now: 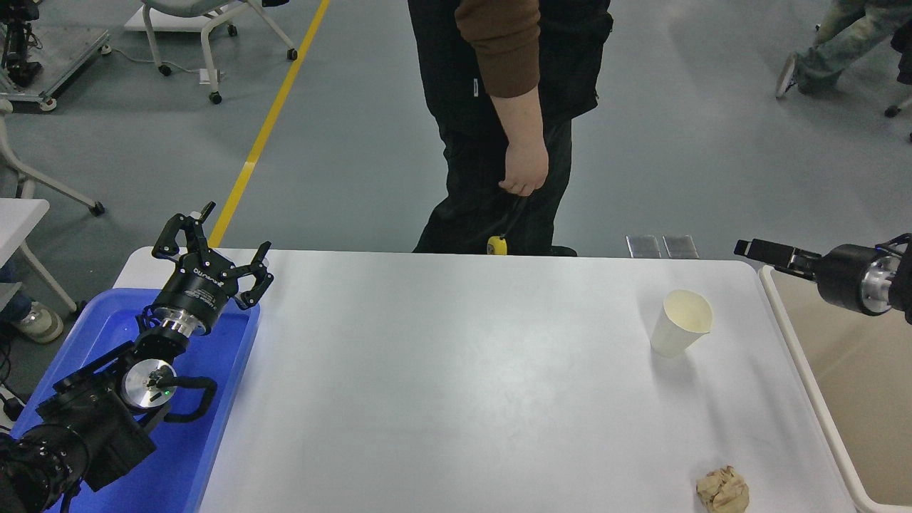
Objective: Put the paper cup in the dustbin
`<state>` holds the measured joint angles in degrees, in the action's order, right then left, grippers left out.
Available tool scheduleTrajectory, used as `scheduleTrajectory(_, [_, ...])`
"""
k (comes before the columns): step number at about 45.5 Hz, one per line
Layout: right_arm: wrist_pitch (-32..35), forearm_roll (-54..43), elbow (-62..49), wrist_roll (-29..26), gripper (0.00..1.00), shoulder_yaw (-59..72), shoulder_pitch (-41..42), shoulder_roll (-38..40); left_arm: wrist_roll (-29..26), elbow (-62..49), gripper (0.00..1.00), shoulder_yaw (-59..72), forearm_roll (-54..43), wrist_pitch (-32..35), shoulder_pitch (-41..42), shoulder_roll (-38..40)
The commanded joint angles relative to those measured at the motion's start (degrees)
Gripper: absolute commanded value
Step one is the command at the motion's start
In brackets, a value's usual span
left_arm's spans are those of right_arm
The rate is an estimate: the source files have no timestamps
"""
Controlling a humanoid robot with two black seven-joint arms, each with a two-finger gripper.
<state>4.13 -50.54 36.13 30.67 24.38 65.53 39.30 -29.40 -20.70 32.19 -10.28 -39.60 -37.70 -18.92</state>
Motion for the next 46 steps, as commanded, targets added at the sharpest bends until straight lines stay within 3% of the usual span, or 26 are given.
scheduleTrajectory(1, [0.0, -3.9, 0.3, 0.0, 0.99, 6.4, 2.6, -4.7, 0.0, 0.0, 1.0, 0.0, 0.0, 0.0, 0.0, -0.1])
scheduleTrajectory(46, [-2.5, -4.2, -12.7, -0.1, 0.99, 8.1, -5.4, -15.4, 0.0, 0.0, 1.0, 0.0, 0.0, 0.0, 0.0, 0.0])
